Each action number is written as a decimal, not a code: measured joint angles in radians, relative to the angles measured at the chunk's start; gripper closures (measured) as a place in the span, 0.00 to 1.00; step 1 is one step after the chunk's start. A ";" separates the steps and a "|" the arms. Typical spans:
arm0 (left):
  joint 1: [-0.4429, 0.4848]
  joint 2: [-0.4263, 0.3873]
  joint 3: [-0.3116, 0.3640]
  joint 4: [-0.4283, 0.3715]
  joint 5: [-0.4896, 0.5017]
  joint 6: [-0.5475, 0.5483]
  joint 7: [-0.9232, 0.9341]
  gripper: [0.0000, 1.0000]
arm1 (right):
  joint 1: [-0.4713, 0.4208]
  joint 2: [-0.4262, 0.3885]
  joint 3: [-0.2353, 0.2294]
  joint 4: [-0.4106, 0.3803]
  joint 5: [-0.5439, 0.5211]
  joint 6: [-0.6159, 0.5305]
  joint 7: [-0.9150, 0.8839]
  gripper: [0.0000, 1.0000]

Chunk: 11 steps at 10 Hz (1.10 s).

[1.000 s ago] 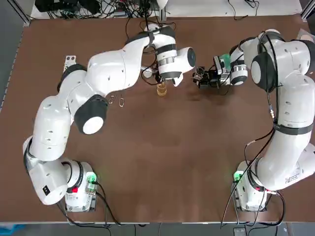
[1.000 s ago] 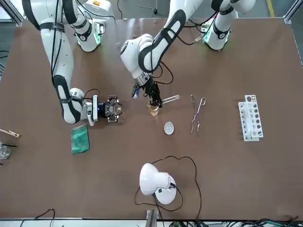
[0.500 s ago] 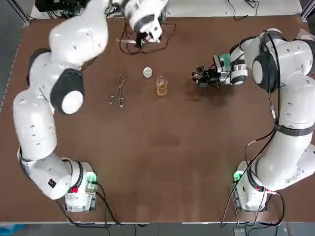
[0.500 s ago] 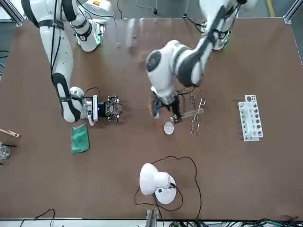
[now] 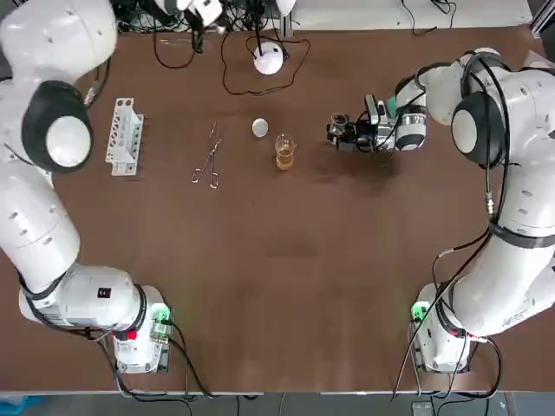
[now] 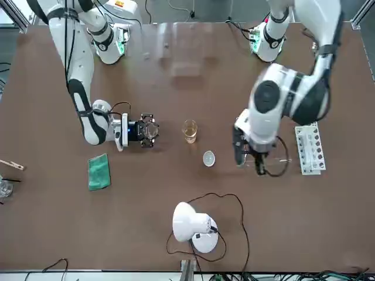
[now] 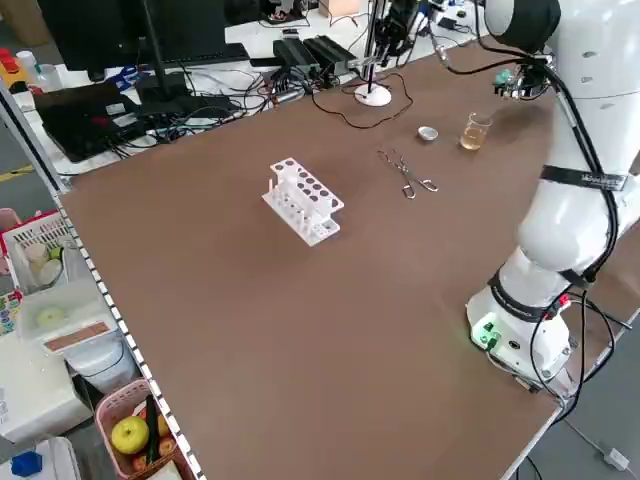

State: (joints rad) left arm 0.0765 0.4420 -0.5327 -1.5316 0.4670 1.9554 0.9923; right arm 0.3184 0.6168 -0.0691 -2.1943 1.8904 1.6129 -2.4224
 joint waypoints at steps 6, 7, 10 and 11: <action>0.686 -0.005 -0.341 -0.127 -0.284 0.059 0.482 0.79 | 0.008 -0.067 0.253 -0.033 0.289 0.244 0.001 0.58; 0.742 -0.003 -0.341 -0.137 -0.321 0.060 0.557 0.79 | 0.008 -0.086 0.289 -0.034 0.327 0.292 0.009 0.58; 0.898 0.002 -0.341 -0.180 -0.562 0.059 0.762 0.79 | 0.009 -0.161 0.374 -0.037 0.405 0.416 0.069 0.59; 0.937 0.006 -0.341 -0.201 -0.660 0.056 0.823 0.79 | 0.009 -0.175 0.391 -0.040 0.426 0.434 0.094 0.59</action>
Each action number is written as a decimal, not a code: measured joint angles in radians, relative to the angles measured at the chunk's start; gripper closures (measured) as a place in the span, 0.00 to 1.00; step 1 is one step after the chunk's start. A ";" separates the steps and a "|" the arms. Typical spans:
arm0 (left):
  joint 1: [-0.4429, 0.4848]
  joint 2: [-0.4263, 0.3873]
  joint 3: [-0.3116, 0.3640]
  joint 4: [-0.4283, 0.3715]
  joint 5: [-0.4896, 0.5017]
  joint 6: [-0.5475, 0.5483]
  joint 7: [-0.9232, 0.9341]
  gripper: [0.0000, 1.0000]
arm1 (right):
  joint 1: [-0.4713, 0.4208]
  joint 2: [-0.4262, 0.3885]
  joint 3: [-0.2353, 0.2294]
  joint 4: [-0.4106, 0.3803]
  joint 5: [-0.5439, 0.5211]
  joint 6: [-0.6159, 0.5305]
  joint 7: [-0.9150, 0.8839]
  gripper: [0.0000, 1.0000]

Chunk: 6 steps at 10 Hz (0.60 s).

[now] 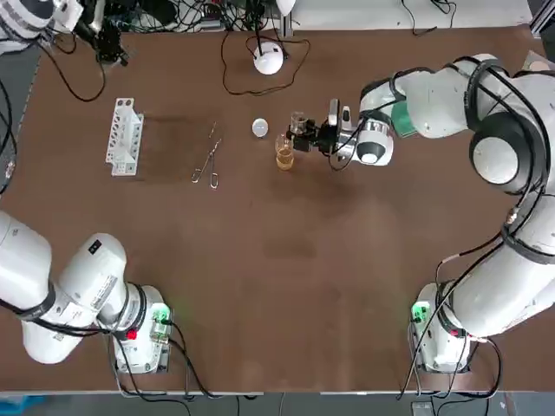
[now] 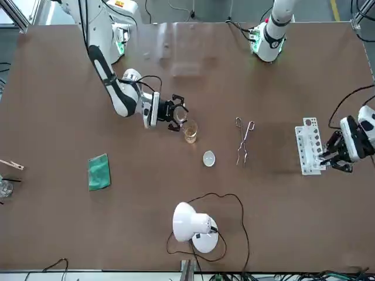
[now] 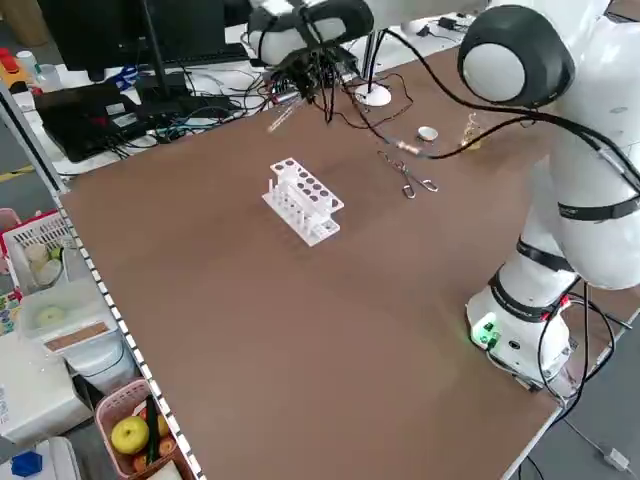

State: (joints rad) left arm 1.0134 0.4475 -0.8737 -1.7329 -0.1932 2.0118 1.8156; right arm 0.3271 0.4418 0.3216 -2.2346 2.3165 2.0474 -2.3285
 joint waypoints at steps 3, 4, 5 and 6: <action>0.057 0.008 0.001 -0.024 -0.208 -0.163 0.107 0.79 | 0.000 -0.002 0.045 -0.011 0.085 0.005 0.050 0.59; 0.071 0.017 0.002 -0.030 -0.239 -0.211 0.126 0.79 | 0.002 -0.002 0.060 -0.012 0.112 0.005 0.064 0.59; 0.091 0.041 0.002 -0.033 -0.259 -0.250 0.142 0.79 | 0.007 -0.002 0.066 -0.013 0.126 0.006 0.078 0.59; 0.114 0.071 0.003 -0.033 -0.270 -0.288 0.151 0.79 | 0.014 -0.002 0.070 -0.013 0.142 0.006 0.088 0.59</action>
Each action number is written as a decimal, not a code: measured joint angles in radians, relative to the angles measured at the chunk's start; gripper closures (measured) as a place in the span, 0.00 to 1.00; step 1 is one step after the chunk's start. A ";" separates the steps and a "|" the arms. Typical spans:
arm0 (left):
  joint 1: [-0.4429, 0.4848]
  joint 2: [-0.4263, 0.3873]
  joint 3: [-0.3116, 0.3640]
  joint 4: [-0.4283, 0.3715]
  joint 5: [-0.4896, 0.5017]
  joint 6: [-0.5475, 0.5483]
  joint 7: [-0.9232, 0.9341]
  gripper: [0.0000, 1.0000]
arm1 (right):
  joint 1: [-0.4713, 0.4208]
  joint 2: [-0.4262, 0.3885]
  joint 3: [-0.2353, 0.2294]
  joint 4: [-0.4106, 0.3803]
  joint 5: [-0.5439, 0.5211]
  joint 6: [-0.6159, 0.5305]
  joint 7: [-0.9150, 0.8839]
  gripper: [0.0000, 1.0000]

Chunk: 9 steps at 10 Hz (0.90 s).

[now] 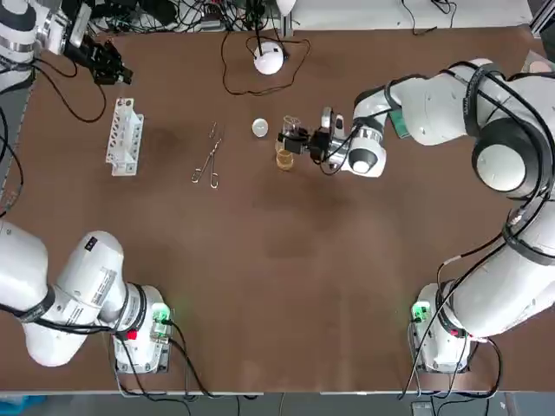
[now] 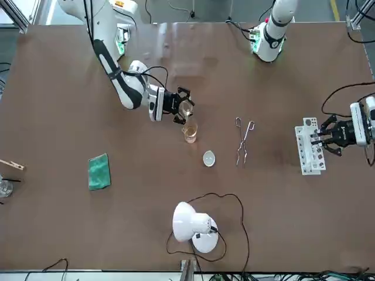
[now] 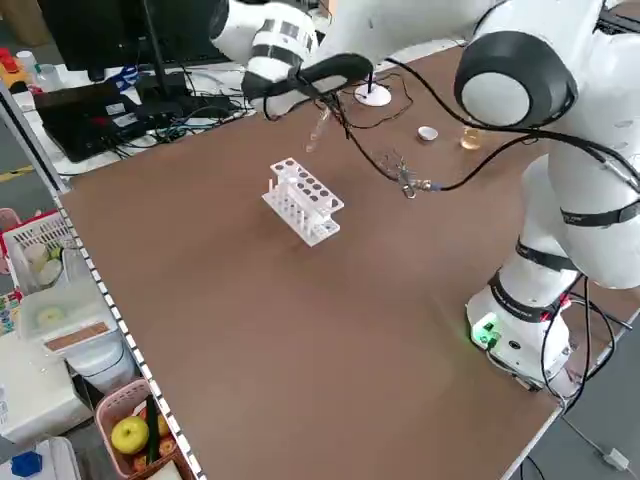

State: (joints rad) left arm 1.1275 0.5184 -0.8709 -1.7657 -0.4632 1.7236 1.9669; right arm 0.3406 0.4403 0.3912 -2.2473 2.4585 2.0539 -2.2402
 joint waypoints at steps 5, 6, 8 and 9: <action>0.131 0.125 0.018 0.030 -0.098 -0.153 0.183 0.79 | 0.047 0.002 0.005 -0.002 0.082 0.078 0.091 0.59; 0.134 0.157 0.051 0.048 -0.130 -0.159 0.215 0.79 | 0.054 0.002 0.005 -0.003 0.088 0.091 0.135 0.59; 0.135 0.220 0.083 0.072 -0.202 -0.170 0.250 0.79 | 0.065 0.002 0.005 -0.002 0.094 0.101 0.205 0.59; 0.134 0.237 0.084 0.077 -0.238 -0.181 0.251 0.79 | 0.067 0.002 0.005 -0.002 0.096 0.105 0.239 0.59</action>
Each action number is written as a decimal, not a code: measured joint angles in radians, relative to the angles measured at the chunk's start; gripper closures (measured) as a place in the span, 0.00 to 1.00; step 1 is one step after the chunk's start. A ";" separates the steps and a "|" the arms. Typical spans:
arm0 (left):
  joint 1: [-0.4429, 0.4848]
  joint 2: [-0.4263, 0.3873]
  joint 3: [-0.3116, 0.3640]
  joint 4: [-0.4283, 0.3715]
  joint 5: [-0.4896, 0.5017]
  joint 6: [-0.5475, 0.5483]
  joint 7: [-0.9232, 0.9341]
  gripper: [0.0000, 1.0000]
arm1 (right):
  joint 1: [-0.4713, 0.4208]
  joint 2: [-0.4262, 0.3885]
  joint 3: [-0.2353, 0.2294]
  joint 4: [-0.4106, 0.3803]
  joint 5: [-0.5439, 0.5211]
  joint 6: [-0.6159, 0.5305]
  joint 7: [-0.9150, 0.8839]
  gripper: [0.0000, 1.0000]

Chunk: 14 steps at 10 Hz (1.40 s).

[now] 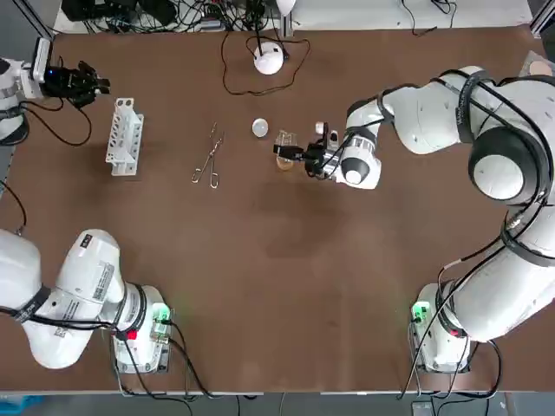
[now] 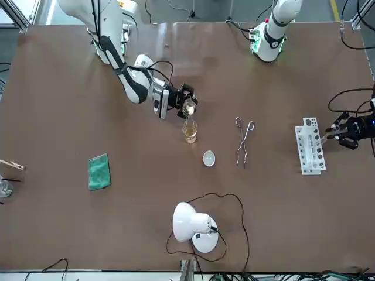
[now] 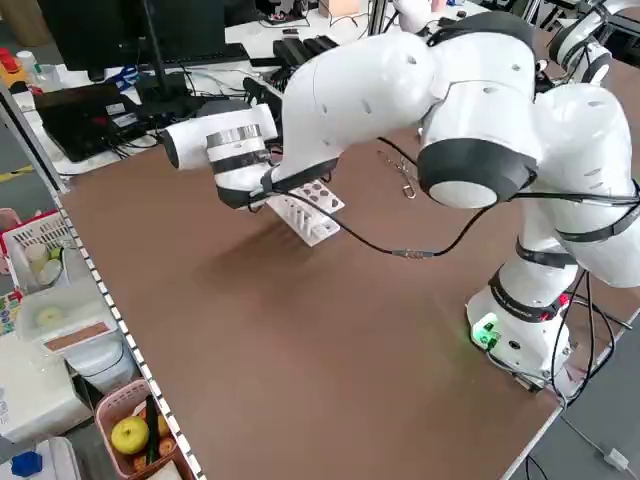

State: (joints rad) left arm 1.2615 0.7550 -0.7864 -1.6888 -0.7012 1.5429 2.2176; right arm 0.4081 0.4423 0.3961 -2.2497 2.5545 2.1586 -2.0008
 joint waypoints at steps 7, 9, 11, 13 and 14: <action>0.001 0.054 0.038 0.000 -0.025 -0.012 0.010 0.79 | 0.013 0.000 0.000 0.001 0.014 0.030 0.148 0.59; 0.007 0.059 0.044 -0.010 -0.025 -0.014 0.011 0.79 | 0.013 0.000 0.000 0.002 0.014 0.034 0.195 0.59; 0.013 0.059 0.046 -0.020 -0.022 -0.014 0.041 0.79 | 0.013 0.000 0.000 0.003 0.015 0.036 0.233 0.59; 0.014 0.060 0.050 -0.023 -0.012 -0.014 0.051 0.79 | 0.013 0.000 0.000 0.008 0.015 0.051 0.264 0.59; 0.014 0.063 0.051 -0.025 -0.005 -0.014 0.057 0.79 | 0.013 0.000 0.000 0.014 0.016 0.071 0.271 0.59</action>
State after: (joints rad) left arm 1.2755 0.8185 -0.7353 -1.7133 -0.7066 1.5285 2.2750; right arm 0.4213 0.4422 0.3962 -2.2353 2.5709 2.2297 -1.7296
